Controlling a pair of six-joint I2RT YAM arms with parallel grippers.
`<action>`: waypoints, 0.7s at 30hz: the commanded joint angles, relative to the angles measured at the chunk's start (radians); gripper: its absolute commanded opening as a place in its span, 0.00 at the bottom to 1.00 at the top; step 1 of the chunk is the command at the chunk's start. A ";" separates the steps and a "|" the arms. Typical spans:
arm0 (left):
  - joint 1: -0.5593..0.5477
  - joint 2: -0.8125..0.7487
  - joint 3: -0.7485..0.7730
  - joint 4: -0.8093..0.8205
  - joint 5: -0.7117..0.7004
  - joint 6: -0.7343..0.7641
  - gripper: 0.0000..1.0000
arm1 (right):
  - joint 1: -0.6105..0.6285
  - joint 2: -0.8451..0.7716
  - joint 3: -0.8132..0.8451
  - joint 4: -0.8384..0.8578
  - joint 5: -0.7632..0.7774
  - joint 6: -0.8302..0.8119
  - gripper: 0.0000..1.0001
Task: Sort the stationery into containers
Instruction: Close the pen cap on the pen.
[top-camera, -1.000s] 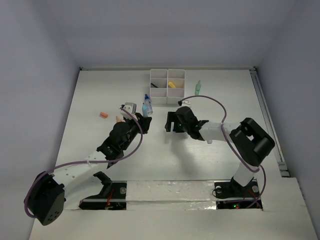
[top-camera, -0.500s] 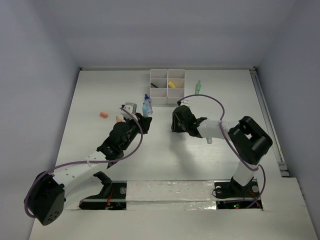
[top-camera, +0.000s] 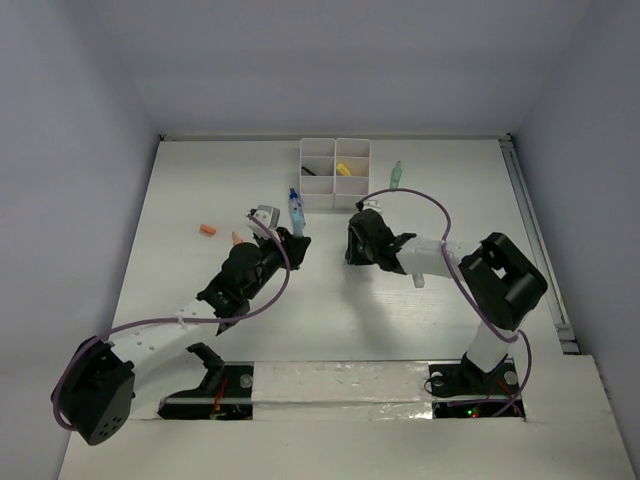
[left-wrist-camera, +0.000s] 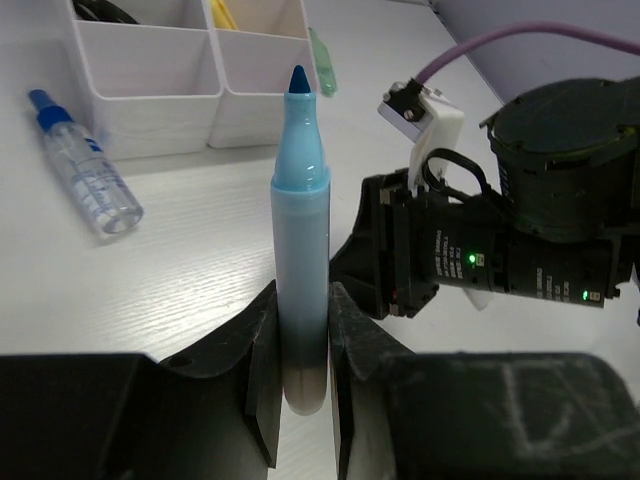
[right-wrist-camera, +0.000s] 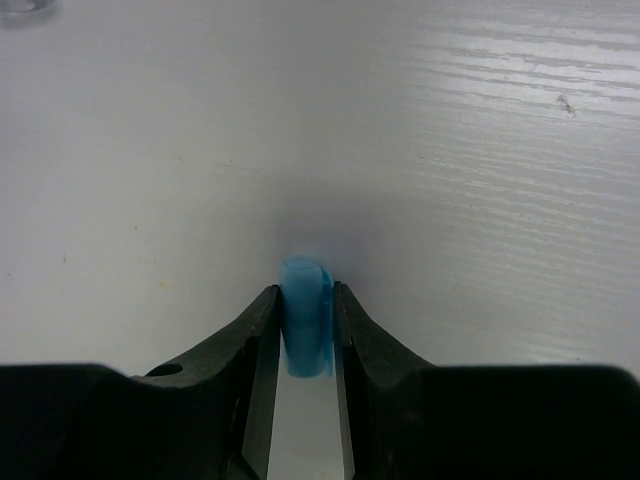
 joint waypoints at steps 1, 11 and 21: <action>0.006 0.016 0.001 0.120 0.127 -0.006 0.00 | -0.021 -0.092 -0.020 0.040 -0.013 -0.029 0.03; 0.053 0.079 -0.028 0.338 0.480 -0.077 0.00 | -0.030 -0.448 -0.106 0.342 -0.062 -0.076 0.00; 0.119 0.209 -0.041 0.598 0.727 -0.227 0.00 | -0.030 -0.543 -0.154 0.675 -0.278 -0.013 0.00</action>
